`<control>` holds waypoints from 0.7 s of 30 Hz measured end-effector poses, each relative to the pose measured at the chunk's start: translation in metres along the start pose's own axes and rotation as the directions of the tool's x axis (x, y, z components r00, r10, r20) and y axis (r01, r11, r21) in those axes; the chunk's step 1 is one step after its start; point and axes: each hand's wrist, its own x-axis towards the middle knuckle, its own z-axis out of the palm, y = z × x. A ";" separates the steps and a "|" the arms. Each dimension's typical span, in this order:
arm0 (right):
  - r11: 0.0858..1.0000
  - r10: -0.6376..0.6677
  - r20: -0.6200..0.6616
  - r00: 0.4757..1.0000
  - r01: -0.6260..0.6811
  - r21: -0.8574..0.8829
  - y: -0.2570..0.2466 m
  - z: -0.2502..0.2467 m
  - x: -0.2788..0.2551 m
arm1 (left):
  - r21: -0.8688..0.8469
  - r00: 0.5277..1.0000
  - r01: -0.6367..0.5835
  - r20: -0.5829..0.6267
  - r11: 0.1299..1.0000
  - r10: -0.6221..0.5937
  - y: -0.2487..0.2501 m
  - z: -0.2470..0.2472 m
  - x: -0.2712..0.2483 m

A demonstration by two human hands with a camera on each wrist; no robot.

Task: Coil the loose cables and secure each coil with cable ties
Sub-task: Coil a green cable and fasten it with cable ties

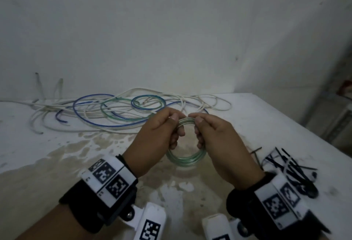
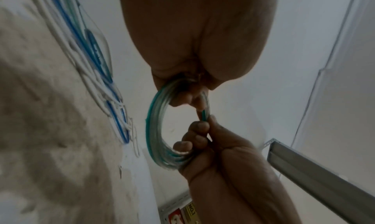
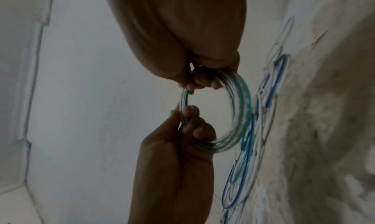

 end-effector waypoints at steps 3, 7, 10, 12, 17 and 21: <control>0.992 0.101 -0.079 0.992 -0.095 0.086 0.013 -0.011 -0.003 | 0.003 0.997 0.078 -0.002 0.997 -0.078 -0.013 0.014 0.002; 0.976 0.205 -0.097 0.974 -0.195 0.100 0.026 -0.022 -0.008 | -0.071 0.986 0.163 -0.021 0.984 -0.165 -0.032 0.033 0.001; 0.969 0.242 -0.082 0.967 -0.235 0.082 0.030 -0.027 -0.010 | -0.045 0.982 0.185 -0.038 0.982 -0.186 -0.043 0.039 -0.002; 0.958 0.273 -0.042 0.961 -0.268 0.097 0.030 -0.029 -0.013 | -0.026 0.981 0.185 -0.055 0.982 -0.186 -0.048 0.041 -0.005; 0.915 0.198 -0.048 0.979 -0.202 -0.350 0.020 -0.053 -0.012 | -0.064 0.966 0.213 -0.135 0.975 -0.220 -0.054 0.034 -0.006; 0.606 0.138 -0.073 0.988 -0.143 -0.782 0.003 -0.091 0.007 | -0.200 0.942 0.233 -0.195 0.951 -0.272 -0.056 0.022 -0.002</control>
